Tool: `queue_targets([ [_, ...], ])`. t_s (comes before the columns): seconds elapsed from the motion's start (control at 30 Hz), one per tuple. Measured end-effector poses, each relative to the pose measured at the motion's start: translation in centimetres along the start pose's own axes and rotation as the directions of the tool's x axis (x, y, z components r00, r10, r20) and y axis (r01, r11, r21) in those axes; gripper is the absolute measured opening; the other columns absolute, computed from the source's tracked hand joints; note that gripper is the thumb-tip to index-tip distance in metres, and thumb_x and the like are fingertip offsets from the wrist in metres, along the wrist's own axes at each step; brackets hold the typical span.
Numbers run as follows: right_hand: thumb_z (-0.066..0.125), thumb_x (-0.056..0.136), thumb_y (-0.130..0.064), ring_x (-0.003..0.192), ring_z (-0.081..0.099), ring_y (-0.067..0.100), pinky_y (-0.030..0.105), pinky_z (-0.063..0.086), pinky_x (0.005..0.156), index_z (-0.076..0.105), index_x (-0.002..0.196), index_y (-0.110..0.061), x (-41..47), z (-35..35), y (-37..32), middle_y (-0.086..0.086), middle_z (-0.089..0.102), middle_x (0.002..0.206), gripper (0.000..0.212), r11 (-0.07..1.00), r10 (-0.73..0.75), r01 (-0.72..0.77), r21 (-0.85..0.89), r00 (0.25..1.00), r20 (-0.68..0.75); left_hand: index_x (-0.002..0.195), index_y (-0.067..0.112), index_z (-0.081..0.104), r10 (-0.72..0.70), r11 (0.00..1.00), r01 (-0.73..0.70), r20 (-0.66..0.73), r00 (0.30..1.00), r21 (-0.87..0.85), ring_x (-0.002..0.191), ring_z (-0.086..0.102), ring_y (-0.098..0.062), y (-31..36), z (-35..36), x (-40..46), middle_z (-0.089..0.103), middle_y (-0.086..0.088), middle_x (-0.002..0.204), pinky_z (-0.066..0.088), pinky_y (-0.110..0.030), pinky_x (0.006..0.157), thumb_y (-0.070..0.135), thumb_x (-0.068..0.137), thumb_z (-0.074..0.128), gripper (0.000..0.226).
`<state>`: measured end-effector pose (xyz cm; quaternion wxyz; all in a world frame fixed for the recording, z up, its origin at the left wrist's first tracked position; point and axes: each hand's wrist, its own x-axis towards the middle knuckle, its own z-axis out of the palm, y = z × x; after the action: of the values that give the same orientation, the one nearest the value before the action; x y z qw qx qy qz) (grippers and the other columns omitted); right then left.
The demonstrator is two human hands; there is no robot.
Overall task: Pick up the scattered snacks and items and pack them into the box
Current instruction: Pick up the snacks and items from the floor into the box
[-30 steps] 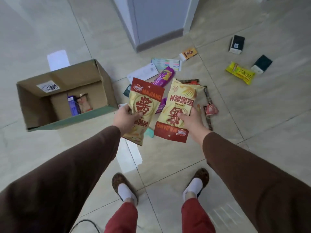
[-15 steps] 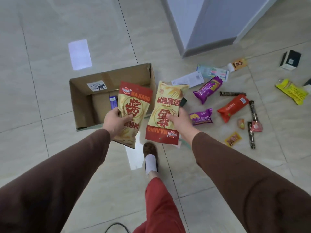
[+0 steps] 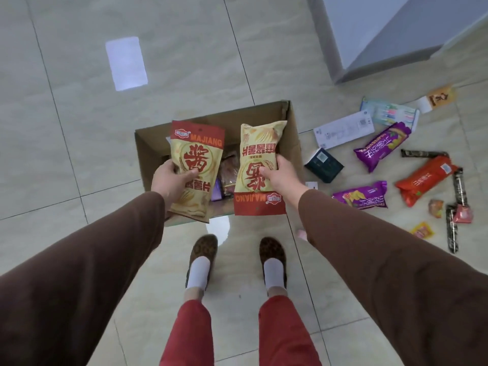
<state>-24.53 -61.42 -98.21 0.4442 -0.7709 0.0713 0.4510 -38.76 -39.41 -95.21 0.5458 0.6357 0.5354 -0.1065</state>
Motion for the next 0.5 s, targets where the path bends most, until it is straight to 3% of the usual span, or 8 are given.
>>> queue_targets([
  [0.17,0.063,0.096,-0.024,0.095,0.071,0.016,0.042,0.059,0.087,0.059,0.111,-0.025,2.8,2.9,-0.4,-0.002,0.071,0.109,0.015,1.000,0.022,-0.021,0.007,0.999,-0.034,0.127,0.014,0.048,-0.010,0.993,0.010,0.005,1.000,0.116,0.092,0.070,-0.018,-2.2,-2.1,5.1,0.069,-0.002,0.113,0.058,-0.036,0.077,0.029,0.079,0.083,0.061],
  [0.23,0.064,0.096,-0.028,0.101,0.069,0.018,0.043,0.059,0.087,0.056,0.125,-0.021,3.1,3.3,0.0,0.001,0.067,0.121,0.031,0.996,0.039,-0.048,-0.074,0.992,-0.122,0.146,0.015,0.032,-0.031,0.977,0.027,0.015,0.999,0.210,0.110,0.066,-0.023,-2.9,-2.6,6.6,0.060,-0.007,0.133,0.056,-0.039,0.087,0.035,0.074,0.086,0.093],
  [0.3,0.064,0.095,-0.028,0.112,0.062,0.019,0.035,0.055,0.087,0.051,0.136,-0.020,2.7,3.1,0.7,0.002,0.057,0.135,0.044,0.984,0.026,-0.067,-0.163,0.970,-0.240,0.154,0.013,0.022,0.023,0.914,-0.017,-0.011,1.000,0.406,0.132,0.050,-0.029,-3.0,-2.8,7.4,0.044,-0.010,0.150,0.046,-0.042,0.104,0.037,0.072,0.087,0.107],
  [0.4,0.062,0.095,-0.024,0.118,0.056,0.018,0.029,0.043,0.090,0.053,0.134,-0.019,0.5,2.3,1.8,0.001,0.053,0.135,0.040,0.966,-0.029,-0.051,-0.253,0.953,-0.301,0.142,0.012,0.043,0.202,0.740,-0.227,0.113,0.973,0.633,0.126,0.050,-0.031,-2.0,-1.9,6.8,0.052,-0.013,0.136,0.042,-0.043,0.107,0.032,0.074,0.085,0.082],
  [0.5,0.066,0.092,-0.023,0.117,0.057,0.021,0.038,0.047,0.099,0.057,0.126,-0.018,-2.4,0.9,2.8,0.003,0.058,0.130,0.036,0.935,-0.106,-0.025,-0.354,0.932,-0.347,0.131,0.016,0.054,0.309,0.519,-0.451,0.333,0.891,0.726,0.116,0.053,-0.029,0.0,0.3,4.9,0.057,-0.008,0.124,0.046,-0.040,0.096,0.028,0.079,0.080,0.060],
])
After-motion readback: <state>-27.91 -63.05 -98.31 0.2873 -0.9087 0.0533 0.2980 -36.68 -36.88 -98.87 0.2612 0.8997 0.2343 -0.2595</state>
